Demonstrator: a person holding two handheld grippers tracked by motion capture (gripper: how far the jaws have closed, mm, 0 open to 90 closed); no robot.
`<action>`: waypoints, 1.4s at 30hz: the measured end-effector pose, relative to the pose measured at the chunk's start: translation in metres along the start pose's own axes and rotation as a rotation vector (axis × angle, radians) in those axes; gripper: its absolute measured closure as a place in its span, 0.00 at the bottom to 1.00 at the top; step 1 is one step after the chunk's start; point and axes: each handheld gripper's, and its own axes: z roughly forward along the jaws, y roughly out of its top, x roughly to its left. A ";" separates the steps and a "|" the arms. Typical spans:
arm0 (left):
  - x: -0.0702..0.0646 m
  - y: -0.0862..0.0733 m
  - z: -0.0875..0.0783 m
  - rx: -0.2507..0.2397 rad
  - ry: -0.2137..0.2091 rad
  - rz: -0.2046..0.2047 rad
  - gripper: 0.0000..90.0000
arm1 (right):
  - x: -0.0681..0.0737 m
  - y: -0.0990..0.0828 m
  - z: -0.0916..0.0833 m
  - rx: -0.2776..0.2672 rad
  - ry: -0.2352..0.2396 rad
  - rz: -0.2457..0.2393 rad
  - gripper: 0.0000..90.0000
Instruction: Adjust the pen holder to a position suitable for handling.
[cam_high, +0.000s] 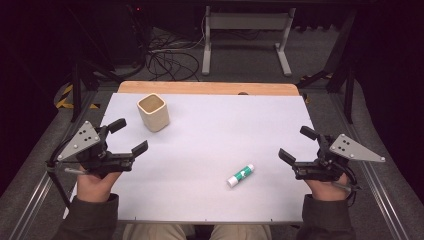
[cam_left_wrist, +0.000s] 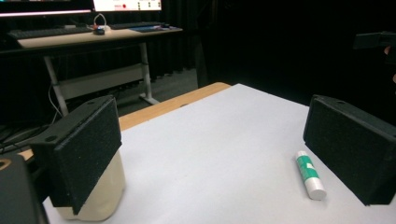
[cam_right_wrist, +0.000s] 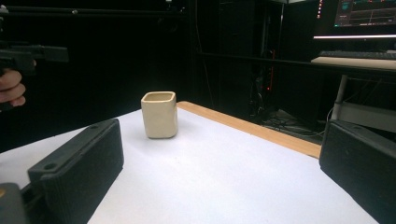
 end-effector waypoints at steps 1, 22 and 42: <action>-0.002 -0.001 0.002 0.008 -0.003 0.001 0.06 | 0.000 0.000 0.000 -0.004 -0.001 0.004 0.00; -0.047 -0.026 0.051 0.098 -0.064 0.038 0.11 | -0.003 0.002 0.000 -0.003 -0.038 0.001 0.02; -0.082 -0.054 0.090 0.172 -0.103 0.044 0.12 | -0.002 0.005 -0.001 0.008 -0.086 -0.006 0.05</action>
